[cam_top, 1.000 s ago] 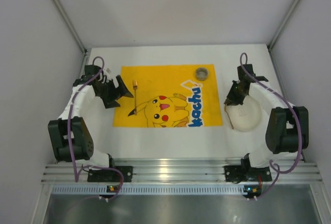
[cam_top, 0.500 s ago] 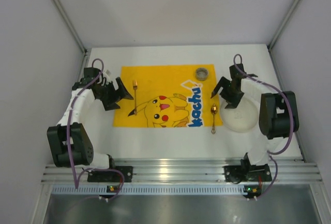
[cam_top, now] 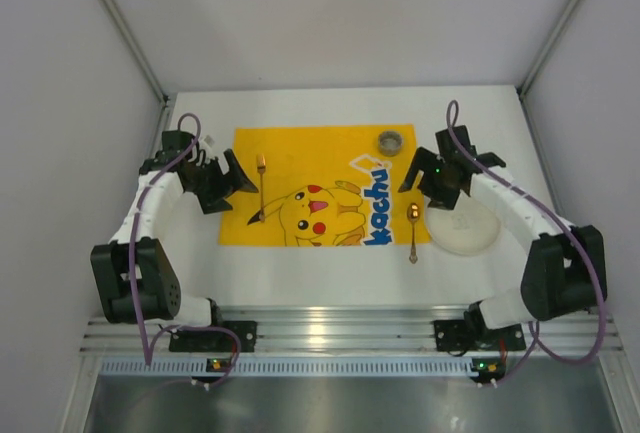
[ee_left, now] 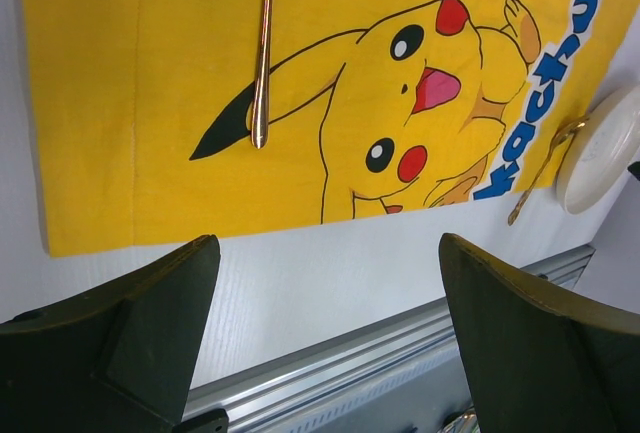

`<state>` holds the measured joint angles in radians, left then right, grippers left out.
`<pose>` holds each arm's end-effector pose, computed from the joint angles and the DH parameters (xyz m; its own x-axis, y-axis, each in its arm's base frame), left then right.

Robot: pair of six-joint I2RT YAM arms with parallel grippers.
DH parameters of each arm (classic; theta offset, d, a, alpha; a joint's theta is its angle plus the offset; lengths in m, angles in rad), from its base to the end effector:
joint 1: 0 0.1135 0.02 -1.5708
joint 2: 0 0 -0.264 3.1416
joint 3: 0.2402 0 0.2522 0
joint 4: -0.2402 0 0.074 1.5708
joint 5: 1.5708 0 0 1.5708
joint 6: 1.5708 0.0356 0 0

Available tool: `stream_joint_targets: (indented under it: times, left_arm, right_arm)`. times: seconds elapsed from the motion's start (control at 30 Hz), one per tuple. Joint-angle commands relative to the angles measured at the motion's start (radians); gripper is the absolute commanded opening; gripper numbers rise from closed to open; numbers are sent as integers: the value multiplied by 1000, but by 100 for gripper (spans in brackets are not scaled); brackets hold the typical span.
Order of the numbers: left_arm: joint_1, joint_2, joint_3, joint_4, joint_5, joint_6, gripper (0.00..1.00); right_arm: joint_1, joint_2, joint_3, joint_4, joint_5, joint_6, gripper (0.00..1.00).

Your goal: Set the dinner table for one person

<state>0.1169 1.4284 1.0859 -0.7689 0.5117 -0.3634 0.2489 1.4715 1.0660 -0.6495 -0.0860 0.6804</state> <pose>0.2801 0.0153 0.2549 -0.8726 -0.4145 -0.2584 -0.2099 0.7959 -0.5678 0.2867 0.0760 0.2395 -0.8356 0.4343 -0.3364 0.3077 0.8773 0.3684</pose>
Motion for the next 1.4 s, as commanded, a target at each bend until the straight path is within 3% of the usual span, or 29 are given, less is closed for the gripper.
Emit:
stream_joint_targets:
  times: [0.0, 0.07, 0.13, 0.17, 0.27, 0.57, 1.0, 1.37]
  left_arm:
    - [0, -26, -9, 13, 17, 9, 96]
    - [-3, -28, -12, 16, 17, 6, 96]
    - [-6, -29, -21, 20, 17, 3, 96]
    - [-6, -31, -21, 19, 19, 3, 96]
    - [-11, -37, -30, 20, 19, 3, 96]
    - [-17, -72, -58, 13, 16, 3, 96]
    - [-17, -106, -78, -10, 10, 12, 96]
    - [-17, -106, -77, -7, 1, 14, 95]
  right_arm:
    - [50, -109, -53, -41, 40, -13, 84]
    - [67, -134, -98, -44, 48, -12, 74]
    - [85, -149, -148, -47, 54, -4, 58]
    - [92, -151, -165, -50, 60, -1, 45]
    - [107, -154, -225, -44, 77, 19, 35]
    - [187, -63, -255, -29, 176, 67, 37]
    - [223, 76, -244, 44, 249, 76, 31]
    - [296, -13, -192, -4, 230, 122, 32]
